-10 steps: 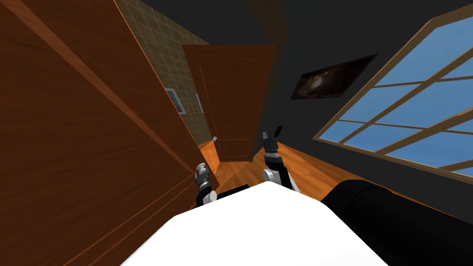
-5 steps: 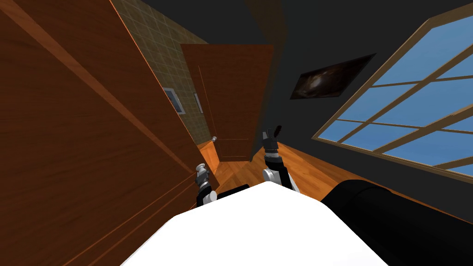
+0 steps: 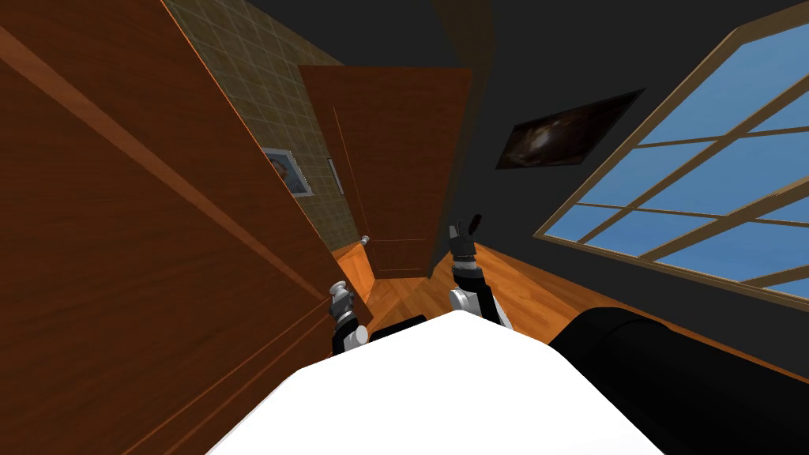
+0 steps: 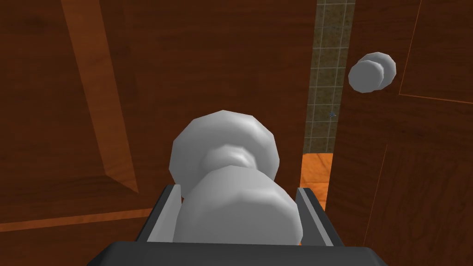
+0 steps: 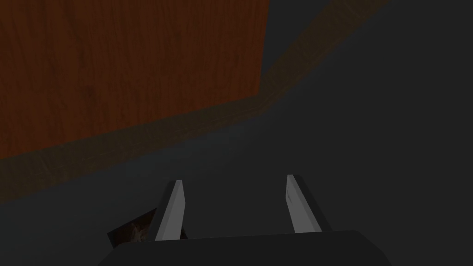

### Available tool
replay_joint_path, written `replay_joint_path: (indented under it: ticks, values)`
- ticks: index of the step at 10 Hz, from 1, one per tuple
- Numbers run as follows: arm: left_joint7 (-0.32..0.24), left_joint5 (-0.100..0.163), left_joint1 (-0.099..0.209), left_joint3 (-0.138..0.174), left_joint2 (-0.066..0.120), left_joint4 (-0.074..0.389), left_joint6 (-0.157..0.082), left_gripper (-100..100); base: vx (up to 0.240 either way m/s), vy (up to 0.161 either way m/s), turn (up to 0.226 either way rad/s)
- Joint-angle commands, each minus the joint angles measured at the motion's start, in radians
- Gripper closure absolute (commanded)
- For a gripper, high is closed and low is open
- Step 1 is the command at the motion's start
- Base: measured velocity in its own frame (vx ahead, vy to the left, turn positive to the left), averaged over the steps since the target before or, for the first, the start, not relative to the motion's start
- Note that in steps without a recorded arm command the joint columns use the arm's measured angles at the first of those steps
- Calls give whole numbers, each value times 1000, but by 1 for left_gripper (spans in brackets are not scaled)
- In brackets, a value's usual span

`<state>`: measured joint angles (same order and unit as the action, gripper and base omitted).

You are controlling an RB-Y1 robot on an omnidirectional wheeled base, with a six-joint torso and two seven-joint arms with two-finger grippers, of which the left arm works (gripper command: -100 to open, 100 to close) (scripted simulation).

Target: Push the door open

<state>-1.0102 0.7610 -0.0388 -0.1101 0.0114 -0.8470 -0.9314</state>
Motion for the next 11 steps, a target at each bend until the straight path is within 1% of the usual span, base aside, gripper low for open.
replay_joint_path:
  ticks: [1,3,8,9,11]
  values:
    - [3,3,15,35,12,8,-12,100,90,18,-12]
    - [5,2,30,69,17,24,-21,100,90,37,-32]
    - [9,-1,76,171,27,74,-46,100,92,31,-19]
    - [9,-1,76,171,27,74,-46,100,74,37,22]
    - [11,-2,96,216,28,96,-57,100,74,31,-32]
